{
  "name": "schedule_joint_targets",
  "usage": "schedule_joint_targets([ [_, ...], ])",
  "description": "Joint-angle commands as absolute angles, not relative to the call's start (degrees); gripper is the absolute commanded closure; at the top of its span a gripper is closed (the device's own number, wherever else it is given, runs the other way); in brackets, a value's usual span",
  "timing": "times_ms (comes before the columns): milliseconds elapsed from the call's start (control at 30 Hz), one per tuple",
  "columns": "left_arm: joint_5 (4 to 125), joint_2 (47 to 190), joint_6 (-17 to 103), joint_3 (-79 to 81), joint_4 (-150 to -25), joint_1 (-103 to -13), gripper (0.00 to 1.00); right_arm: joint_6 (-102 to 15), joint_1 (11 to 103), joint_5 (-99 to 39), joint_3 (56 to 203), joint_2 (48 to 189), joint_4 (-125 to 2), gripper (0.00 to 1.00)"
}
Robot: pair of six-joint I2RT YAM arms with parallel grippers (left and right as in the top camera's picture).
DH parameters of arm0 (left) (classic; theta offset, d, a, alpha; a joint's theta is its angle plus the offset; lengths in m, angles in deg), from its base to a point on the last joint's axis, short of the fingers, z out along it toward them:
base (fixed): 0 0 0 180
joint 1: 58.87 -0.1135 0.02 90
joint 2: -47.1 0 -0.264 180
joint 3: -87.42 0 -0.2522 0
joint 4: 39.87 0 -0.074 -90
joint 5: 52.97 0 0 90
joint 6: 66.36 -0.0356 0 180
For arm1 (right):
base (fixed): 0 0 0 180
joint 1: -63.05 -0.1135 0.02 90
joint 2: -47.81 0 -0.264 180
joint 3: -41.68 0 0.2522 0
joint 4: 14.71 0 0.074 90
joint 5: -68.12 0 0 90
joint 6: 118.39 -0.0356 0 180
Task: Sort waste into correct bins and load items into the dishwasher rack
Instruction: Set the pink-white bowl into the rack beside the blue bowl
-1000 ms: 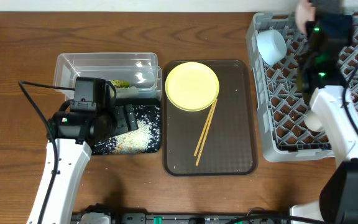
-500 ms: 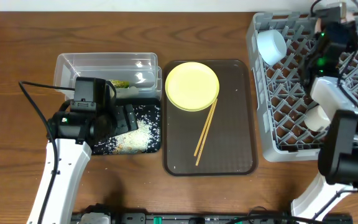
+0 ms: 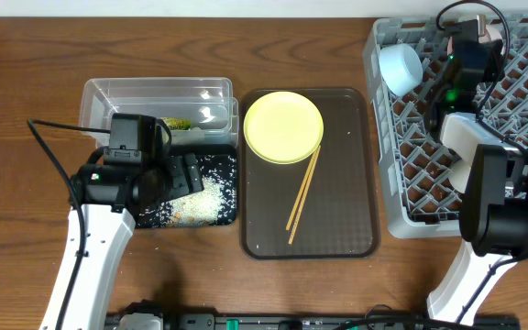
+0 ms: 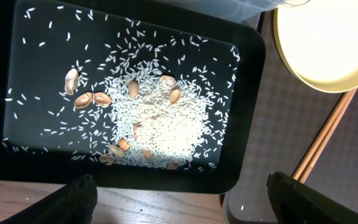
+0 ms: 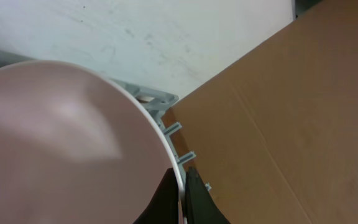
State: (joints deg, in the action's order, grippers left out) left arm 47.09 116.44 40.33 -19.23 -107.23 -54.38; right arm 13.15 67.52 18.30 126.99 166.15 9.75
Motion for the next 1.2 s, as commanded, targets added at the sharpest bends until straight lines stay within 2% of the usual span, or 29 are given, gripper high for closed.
schedule_joint_targets([
  [0, 46.2, 116.44, 40.66, -18.99, -107.34, -54.73, 0.11, 13.46, 66.34, 19.05, 127.05, 167.84, 8.92, 0.99],
  [67, 46.2, 116.44, 40.66, -18.96, -107.34, -54.73, 0.11, 13.43, 66.34, 21.6, 127.05, 167.84, 10.05, 0.99],
  [267, 46.2, 116.44, 40.66, -18.96, -107.36, -54.73, 0.11, 18.26, 66.4, 25.95, 127.07, 167.84, 25.61, 0.99],
  [467, 46.85, 116.44, 40.88, -18.99, -107.36, -54.73, 0.1, 18.55, 66.44, 23.24, 127.05, 168.06, 19.58, 0.99],
  [1167, 46.85, 116.44, 40.88, -18.99, -107.39, -54.73, 0.11, 14.9, 62.95, 24.64, 127.05, 171.92, 19.41, 0.99],
])
